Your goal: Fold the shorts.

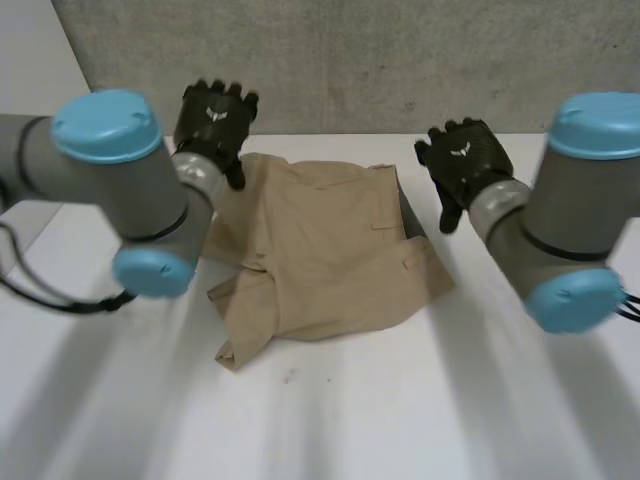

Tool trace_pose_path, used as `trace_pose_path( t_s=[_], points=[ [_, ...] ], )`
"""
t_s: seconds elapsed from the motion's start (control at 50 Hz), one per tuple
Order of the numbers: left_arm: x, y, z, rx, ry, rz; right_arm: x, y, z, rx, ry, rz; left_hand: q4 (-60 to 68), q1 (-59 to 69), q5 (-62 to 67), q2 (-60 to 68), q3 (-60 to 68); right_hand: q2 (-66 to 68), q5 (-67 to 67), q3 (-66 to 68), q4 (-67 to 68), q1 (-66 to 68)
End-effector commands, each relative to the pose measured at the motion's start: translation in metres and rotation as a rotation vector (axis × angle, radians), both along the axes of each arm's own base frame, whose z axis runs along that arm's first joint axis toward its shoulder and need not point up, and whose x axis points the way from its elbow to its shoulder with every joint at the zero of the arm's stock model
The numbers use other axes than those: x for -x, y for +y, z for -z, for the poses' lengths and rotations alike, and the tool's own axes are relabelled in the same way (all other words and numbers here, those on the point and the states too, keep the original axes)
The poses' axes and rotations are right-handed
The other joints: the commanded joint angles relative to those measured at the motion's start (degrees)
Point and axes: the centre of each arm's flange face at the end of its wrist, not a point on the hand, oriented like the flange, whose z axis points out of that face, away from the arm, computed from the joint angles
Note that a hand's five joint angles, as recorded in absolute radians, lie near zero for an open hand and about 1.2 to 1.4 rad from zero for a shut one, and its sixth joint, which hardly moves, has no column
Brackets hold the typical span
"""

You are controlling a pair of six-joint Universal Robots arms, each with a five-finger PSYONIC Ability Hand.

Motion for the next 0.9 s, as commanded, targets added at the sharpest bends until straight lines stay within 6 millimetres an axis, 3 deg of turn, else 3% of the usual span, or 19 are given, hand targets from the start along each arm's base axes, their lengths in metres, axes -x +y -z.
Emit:
trace_pose_path(
  t_s=[0.02, 0.04, 0.1, 0.16, 0.34, 0.46, 0.52, 0.62, 0.68, 0.9],
  points=[
    [-0.034, 0.081, 0.01, -0.19, -0.003, 0.02, 0.035, 0.034, 0.009, -0.198, 0.035, -0.153, 4.3, 5.3, 3.2, 4.5, 3.6, -2.8, -3.9, -2.0, -3.6, -1.7],
    [-0.037, 0.088, 0.008, -0.195, 0.001, 0.025, 0.037, 0.037, 0.012, -0.218, 0.032, -0.166, 4.3, 5.3, 3.2, 4.5, 3.6, -2.8, -3.9, -2.0, -3.6, -1.7],
    [-0.046, 0.114, 0.005, -0.212, 0.013, 0.04, 0.043, 0.045, 0.026, -0.28, 0.029, -0.21, 4.8, 5.8, 3.7, 5.0, 4.1, 14.4, 13.3, 15.2, 13.6, 15.5],
    [-0.054, 0.127, 0.005, -0.225, 0.016, 0.044, 0.047, 0.048, 0.035, -0.319, 0.027, -0.226, 9.5, 10.5, 8.4, 9.7, 8.8, 20.7, 19.6, 21.5, 19.9, 21.8],
    [-0.058, 0.183, 0.049, -0.417, -0.018, 0.122, 0.044, 0.037, 0.085, -0.411, 0.047, -0.23, 24.1, 25.1, 23.0, 24.3, 23.5, 27.9, 26.8, 28.7, 27.1, 29.0],
    [-0.057, 0.193, 0.082, -0.562, -0.006, 0.127, 0.037, 0.02, 0.106, -0.365, 0.099, -0.251, 29.6, 30.5, 28.4, 29.7, 28.9, 24.9, 23.8, 25.7, 24.1, 26.0],
    [-0.056, 0.19, 0.093, -0.595, -0.02, 0.119, 0.033, 0.01, 0.109, -0.336, 0.102, -0.253, 28.4, 29.4, 27.2, 28.5, 27.7, 20.2, 19.1, 21.0, 19.4, 21.3],
    [-0.056, 0.181, 0.105, -0.617, -0.037, 0.084, 0.028, -0.001, 0.113, -0.317, 0.1, -0.256, 9.4, 10.4, 8.3, 9.6, 8.7, 16.3, 15.2, 17.1, 15.5, 17.4],
    [-0.054, 0.174, 0.111, -0.622, -0.036, 0.076, 0.026, -0.011, 0.116, -0.303, 0.102, -0.246, 4.8, 5.8, 3.7, 5.0, 4.2, 18.2, 17.0, 18.9, 17.3, 19.2],
    [-0.059, 0.108, 0.113, -0.556, 0.014, -0.063, 0.021, -0.033, 0.112, -0.242, 0.096, -0.216, 2.0, 2.9, 0.8, 2.1, 1.3, 21.4, 20.2, 22.1, 20.5, 22.4]
  ],
)
